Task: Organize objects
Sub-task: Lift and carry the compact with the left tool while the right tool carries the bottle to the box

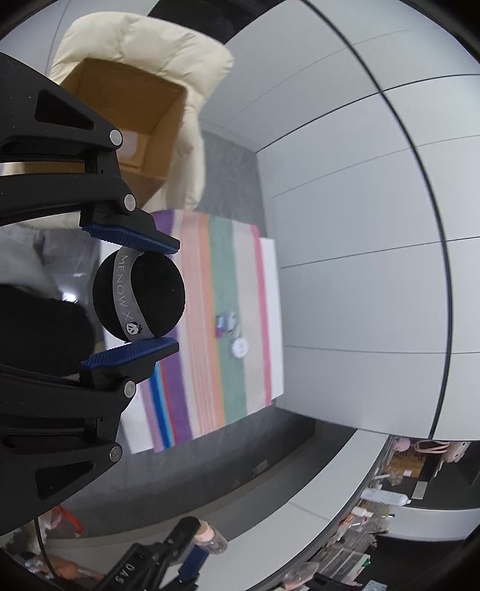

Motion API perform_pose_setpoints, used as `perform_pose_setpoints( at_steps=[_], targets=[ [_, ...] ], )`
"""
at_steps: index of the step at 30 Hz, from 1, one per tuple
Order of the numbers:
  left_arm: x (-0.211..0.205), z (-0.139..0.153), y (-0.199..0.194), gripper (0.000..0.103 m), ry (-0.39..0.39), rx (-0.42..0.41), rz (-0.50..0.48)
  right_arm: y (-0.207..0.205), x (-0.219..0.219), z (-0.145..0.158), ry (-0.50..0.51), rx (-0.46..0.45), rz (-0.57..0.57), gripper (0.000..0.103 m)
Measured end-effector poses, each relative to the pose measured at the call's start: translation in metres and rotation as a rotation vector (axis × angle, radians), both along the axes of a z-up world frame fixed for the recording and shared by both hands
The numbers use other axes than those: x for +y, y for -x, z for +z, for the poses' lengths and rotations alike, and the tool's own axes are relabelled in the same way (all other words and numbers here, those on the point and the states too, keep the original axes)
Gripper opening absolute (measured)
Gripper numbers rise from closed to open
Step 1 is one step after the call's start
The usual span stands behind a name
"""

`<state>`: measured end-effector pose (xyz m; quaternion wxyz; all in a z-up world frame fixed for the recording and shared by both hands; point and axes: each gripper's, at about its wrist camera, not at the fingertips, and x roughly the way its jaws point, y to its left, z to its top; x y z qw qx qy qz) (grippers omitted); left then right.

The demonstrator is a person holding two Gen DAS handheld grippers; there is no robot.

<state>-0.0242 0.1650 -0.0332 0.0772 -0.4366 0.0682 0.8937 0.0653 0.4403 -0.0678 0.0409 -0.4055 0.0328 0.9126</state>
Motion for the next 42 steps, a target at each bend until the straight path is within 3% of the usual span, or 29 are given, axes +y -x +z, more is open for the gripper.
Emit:
perform_pose_setpoints(
  at_steps=[10,15,31,42],
  targets=[
    [-0.016,-0.023,-0.037,0.048,-0.052,-0.059,0.012,-0.053,0.003,-0.018,-0.004,-0.048,-0.021,0.064],
    [-0.028,-0.033,-0.048,0.048,-0.015,-0.061,0.038,-0.074,0.006,-0.022,0.027,-0.068,-0.022,0.064],
    [-0.054,-0.049,-0.047,0.048,-0.038,-0.112,0.069,-0.071,-0.008,-0.028,0.003,-0.093,-0.001,0.064],
    [-0.100,-0.058,-0.055,0.048,-0.052,-0.140,0.158,-0.057,-0.046,-0.031,0.002,-0.093,0.084,0.064]
  ],
)
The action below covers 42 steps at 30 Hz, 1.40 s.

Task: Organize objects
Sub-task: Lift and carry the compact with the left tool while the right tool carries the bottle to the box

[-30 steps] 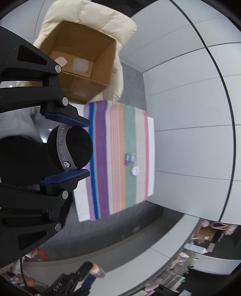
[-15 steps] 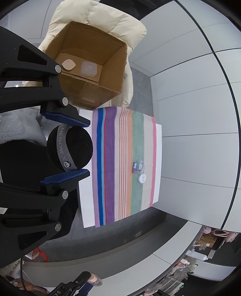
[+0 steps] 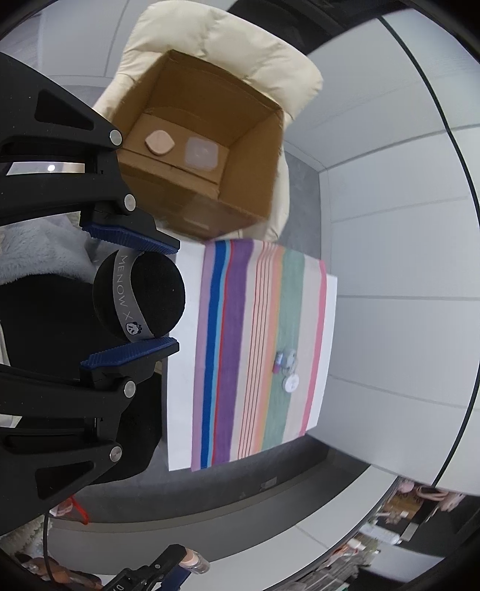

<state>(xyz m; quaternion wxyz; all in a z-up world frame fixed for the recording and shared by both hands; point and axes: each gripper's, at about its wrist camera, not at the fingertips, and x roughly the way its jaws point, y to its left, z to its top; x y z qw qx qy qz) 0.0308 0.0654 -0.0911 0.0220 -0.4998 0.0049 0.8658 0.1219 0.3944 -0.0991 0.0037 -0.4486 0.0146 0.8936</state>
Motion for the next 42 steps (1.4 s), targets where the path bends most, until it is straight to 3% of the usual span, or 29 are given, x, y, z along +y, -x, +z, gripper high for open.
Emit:
perform_pose_setpoints(
  at_steps=[16,30,38,42],
  targets=[
    [-0.092,-0.005,-0.038,0.048,0.010,0.020,0.206,0.034,-0.128,-0.022,0.021,-0.033,0.294,0.064],
    [-0.175,-0.022,-0.081,0.048,0.010,-0.023,0.396,0.034,-0.251,-0.039,0.011,-0.081,0.586,0.064],
    [-0.201,-0.028,-0.097,0.048,0.004,-0.036,0.468,0.032,-0.303,-0.045,0.000,-0.102,0.706,0.064],
    [-0.205,-0.031,-0.095,0.048,-0.012,-0.021,0.455,0.031,-0.320,-0.050,-0.015,-0.108,0.745,0.064]
  ],
)
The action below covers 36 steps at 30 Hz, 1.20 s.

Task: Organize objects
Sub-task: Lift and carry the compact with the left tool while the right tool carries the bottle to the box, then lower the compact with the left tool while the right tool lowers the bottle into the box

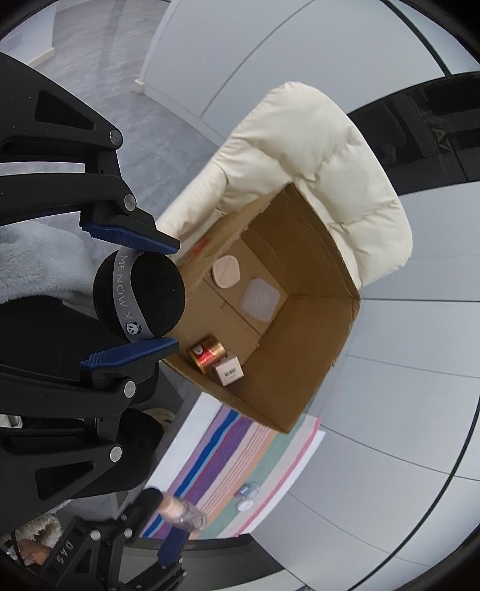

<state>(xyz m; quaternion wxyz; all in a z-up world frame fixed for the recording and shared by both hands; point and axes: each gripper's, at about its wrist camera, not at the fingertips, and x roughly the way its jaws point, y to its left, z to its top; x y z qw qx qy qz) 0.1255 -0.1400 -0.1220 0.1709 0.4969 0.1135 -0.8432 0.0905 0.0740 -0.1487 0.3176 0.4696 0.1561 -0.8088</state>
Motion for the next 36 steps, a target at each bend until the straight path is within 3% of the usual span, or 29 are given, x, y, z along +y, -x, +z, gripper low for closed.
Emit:
perform_pose_setpoints(
  at_steps=[8,19,29,36],
  targets=[
    [-0.012,-0.026,0.021,0.048,-0.047,0.017,-0.013,0.011,-0.023,-0.016,-0.026,-0.012,0.047,0.064],
    [-0.037,-0.038,0.076,0.048,0.016,0.036,-0.004,0.060,-0.078,-0.034,-0.046,-0.006,0.103,0.064],
    [-0.073,-0.061,0.129,0.048,0.006,-0.005,0.016,0.105,-0.126,-0.061,-0.072,-0.028,0.133,0.064],
    [-0.090,-0.082,0.138,0.048,-0.036,-0.055,0.030,0.127,-0.144,-0.083,-0.080,-0.061,0.137,0.064]
  ],
)
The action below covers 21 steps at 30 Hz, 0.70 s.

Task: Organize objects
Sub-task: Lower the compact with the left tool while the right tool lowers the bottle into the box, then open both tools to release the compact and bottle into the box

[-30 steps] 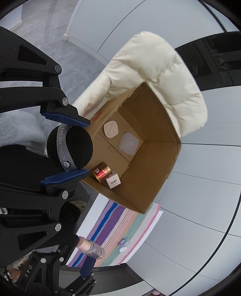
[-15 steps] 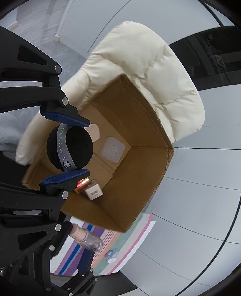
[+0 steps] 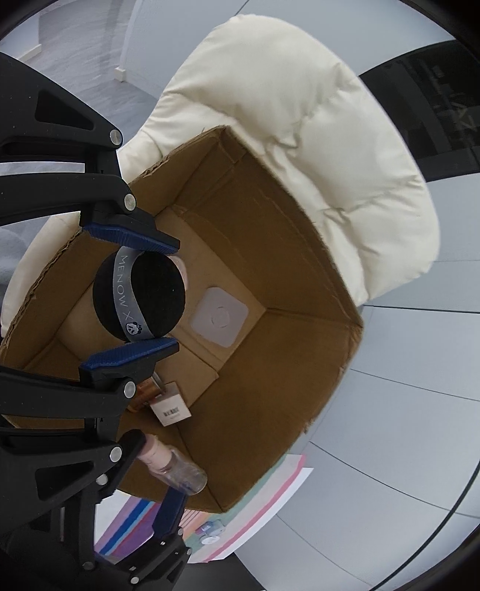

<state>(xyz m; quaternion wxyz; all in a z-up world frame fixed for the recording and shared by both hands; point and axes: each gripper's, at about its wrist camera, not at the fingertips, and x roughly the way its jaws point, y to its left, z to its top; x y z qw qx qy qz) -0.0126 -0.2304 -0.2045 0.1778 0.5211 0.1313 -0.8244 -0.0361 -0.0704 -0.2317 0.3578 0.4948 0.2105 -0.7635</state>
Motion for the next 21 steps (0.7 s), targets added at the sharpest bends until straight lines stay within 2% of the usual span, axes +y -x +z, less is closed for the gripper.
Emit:
perform_pose_setpoints(
  at_steps=[5,6,7,8,9,10,11,14,21],
  targets=[
    [-0.004,-0.004,0.000,0.049,-0.025,-0.009,-0.003,0.005,-0.006,-0.011,-0.014,-0.016,0.004,0.064],
    [-0.004,-0.004,0.000,0.055,-0.029,-0.005,-0.008,0.006,-0.007,-0.012,-0.013,-0.015,0.007,0.064],
    [-0.004,-0.004,-0.001,0.064,-0.039,-0.001,-0.014,0.005,-0.008,-0.012,-0.001,-0.009,0.014,0.068],
    [-0.005,-0.004,-0.001,0.070,-0.046,-0.003,-0.015,0.005,-0.008,-0.011,0.003,-0.005,0.018,0.076],
    [-0.005,-0.004,-0.002,0.083,-0.058,-0.005,-0.011,0.004,-0.009,-0.009,0.002,0.008,0.019,0.094],
    [-0.007,-0.004,-0.003,0.094,-0.080,0.003,-0.006,0.003,-0.009,-0.008,0.001,0.023,0.015,0.103],
    [-0.010,-0.003,-0.005,0.097,-0.097,0.015,0.003,0.003,-0.010,-0.007,0.003,0.041,0.010,0.103],
    [-0.018,0.001,-0.010,0.098,-0.138,0.046,0.034,0.001,-0.011,-0.003,0.007,0.050,0.009,0.103],
    [-0.020,0.005,-0.012,0.098,-0.124,0.053,0.052,0.004,-0.005,0.001,0.029,0.026,-0.013,0.103]
  ],
)
